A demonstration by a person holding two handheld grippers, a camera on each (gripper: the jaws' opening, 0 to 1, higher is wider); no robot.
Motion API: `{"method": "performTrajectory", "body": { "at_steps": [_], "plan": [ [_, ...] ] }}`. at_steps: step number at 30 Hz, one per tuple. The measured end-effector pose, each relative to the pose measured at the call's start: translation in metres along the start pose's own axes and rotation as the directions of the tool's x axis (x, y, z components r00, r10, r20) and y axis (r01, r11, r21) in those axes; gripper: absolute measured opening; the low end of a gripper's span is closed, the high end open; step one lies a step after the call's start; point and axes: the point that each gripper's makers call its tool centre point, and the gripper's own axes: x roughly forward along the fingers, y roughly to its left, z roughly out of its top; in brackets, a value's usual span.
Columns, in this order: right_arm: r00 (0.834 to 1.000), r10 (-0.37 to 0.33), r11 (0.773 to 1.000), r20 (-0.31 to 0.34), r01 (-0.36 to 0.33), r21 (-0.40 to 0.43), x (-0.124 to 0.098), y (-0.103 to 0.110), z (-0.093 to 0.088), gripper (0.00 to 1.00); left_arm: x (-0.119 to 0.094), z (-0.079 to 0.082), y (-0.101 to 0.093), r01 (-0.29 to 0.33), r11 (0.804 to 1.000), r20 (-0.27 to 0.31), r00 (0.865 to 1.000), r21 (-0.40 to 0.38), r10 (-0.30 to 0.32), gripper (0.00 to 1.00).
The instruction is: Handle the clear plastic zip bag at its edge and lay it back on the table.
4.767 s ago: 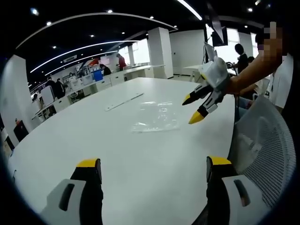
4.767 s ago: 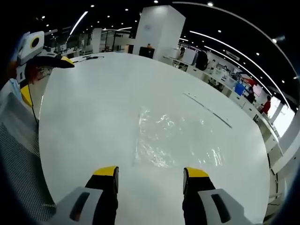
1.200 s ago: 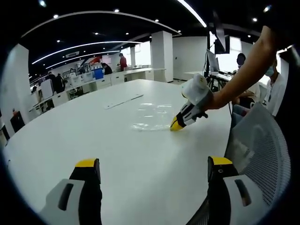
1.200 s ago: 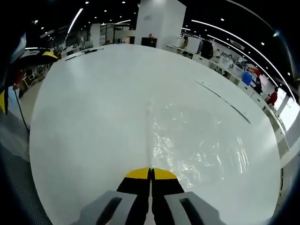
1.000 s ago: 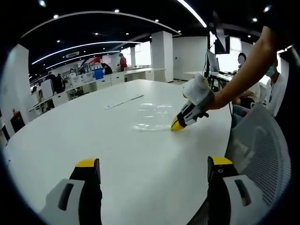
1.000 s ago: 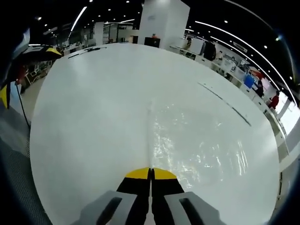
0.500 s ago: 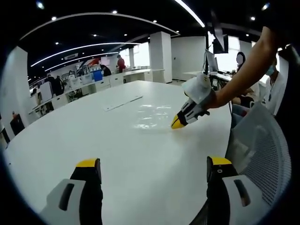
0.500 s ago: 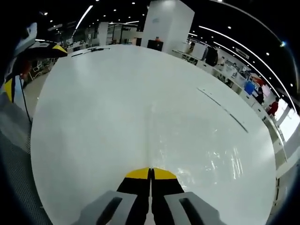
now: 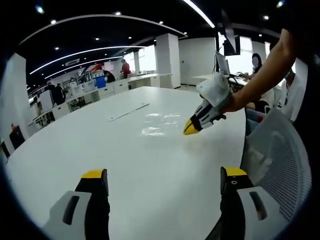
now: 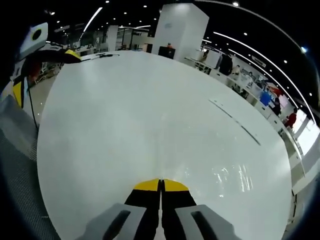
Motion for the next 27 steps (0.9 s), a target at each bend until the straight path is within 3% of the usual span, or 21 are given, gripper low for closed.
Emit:
{"method": "performTrajectory", "body": {
  "at_steps": [27],
  "plan": [
    [0.998,0.042,0.997,0.044,-0.039,-0.060,-0.027,0.017,0.007,0.00,0.010,0.005,-0.004,0.043,0.996,-0.019,0.999,0.076,-0.041,0.87]
  ]
}}
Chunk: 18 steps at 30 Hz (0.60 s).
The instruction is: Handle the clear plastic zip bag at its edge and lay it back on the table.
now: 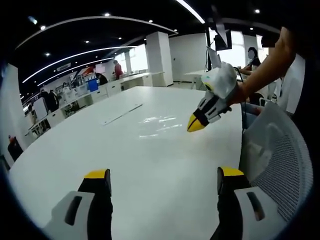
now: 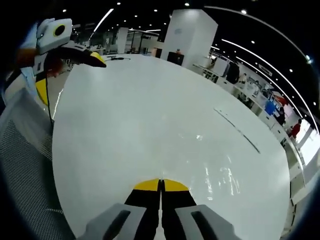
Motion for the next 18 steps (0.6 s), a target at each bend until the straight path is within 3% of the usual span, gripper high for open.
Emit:
{"method": "performTrajectory", "body": {
  "at_steps": [18],
  "plan": [
    [0.999,0.028,0.999,0.027,-0.028,-0.017,-0.022,0.015,0.009,0.00,0.005,0.004,0.000,0.019,0.999,-0.008,1.000,0.034,-0.019,0.80]
  ]
}}
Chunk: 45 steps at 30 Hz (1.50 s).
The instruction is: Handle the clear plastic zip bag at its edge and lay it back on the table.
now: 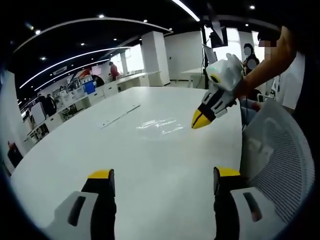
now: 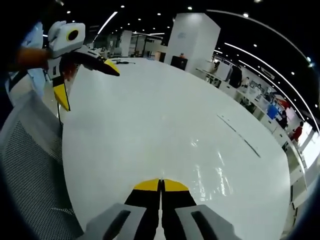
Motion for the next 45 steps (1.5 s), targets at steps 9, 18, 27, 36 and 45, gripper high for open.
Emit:
{"method": "performTrajectory", "body": {
  "at_steps": [9,18,27,36,45],
  "plan": [
    [1.000,0.018,1.000,0.012,-0.017,-0.023,-0.008,0.010,0.007,0.00,0.003,0.001,-0.003,0.025,0.999,-0.009,1.000,0.032,-0.025,0.73],
    [0.999,0.036,0.999,0.015,-0.036,-0.040,-0.014,0.018,0.009,0.00,0.006,0.003,-0.005,0.051,0.997,-0.021,0.999,0.063,-0.050,0.68],
    [0.998,0.054,0.996,0.015,-0.053,-0.065,-0.017,0.023,0.010,0.00,0.012,0.005,-0.004,0.073,0.992,-0.036,0.997,0.103,-0.070,0.64],
    [0.997,0.078,0.992,0.012,-0.077,-0.096,-0.023,0.030,0.007,0.00,0.017,0.005,-0.006,0.107,0.985,-0.055,0.993,0.139,-0.100,0.59],
    [0.994,0.110,0.983,0.012,-0.107,-0.149,-0.029,0.041,0.008,0.00,0.016,0.004,-0.010,0.129,0.976,-0.073,0.990,0.174,-0.117,0.56]
  ]
}}
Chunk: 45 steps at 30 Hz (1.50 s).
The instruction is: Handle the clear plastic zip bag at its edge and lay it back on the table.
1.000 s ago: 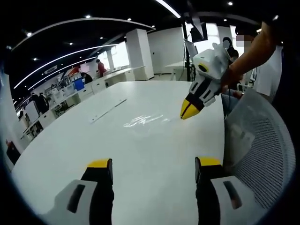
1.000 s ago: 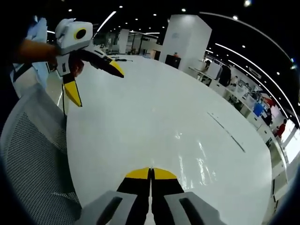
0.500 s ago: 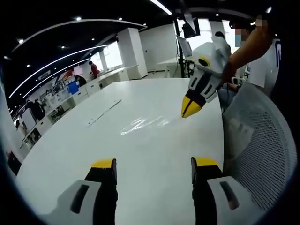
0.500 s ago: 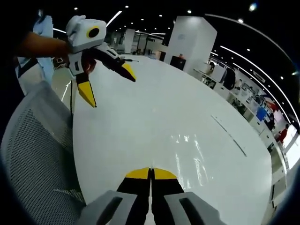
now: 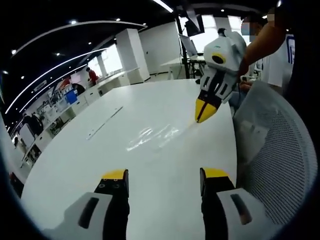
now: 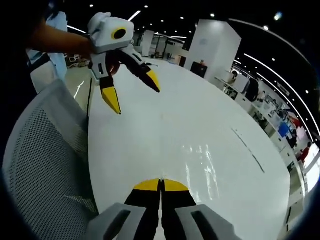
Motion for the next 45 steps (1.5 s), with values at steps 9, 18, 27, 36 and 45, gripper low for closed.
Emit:
{"method": "performTrajectory", "body": {
  "at_steps": [9,18,27,36,45],
  "plan": [
    [1.000,0.031,0.998,-0.003,-0.031,-0.062,-0.004,0.009,0.003,0.00,0.003,0.000,-0.007,0.030,0.998,-0.019,0.999,0.062,-0.028,0.48],
    [0.998,0.059,0.994,0.002,-0.059,-0.095,-0.006,0.014,0.007,0.00,0.008,0.001,-0.012,0.065,0.989,-0.042,0.997,0.133,-0.060,0.41],
    [0.995,0.098,0.984,0.001,-0.097,-0.147,-0.010,0.023,0.009,0.00,0.010,-0.005,-0.018,0.114,0.971,-0.093,0.991,0.208,-0.097,0.33],
    [0.992,0.123,0.975,-0.001,-0.121,-0.184,-0.013,0.028,0.008,0.00,0.013,-0.010,-0.024,0.141,0.959,-0.126,0.986,0.244,-0.113,0.26],
    [0.991,0.133,0.965,-0.016,-0.133,-0.224,-0.013,0.031,0.007,0.00,0.017,-0.010,-0.029,0.169,0.953,-0.147,0.980,0.253,-0.134,0.19]
  ]
}}
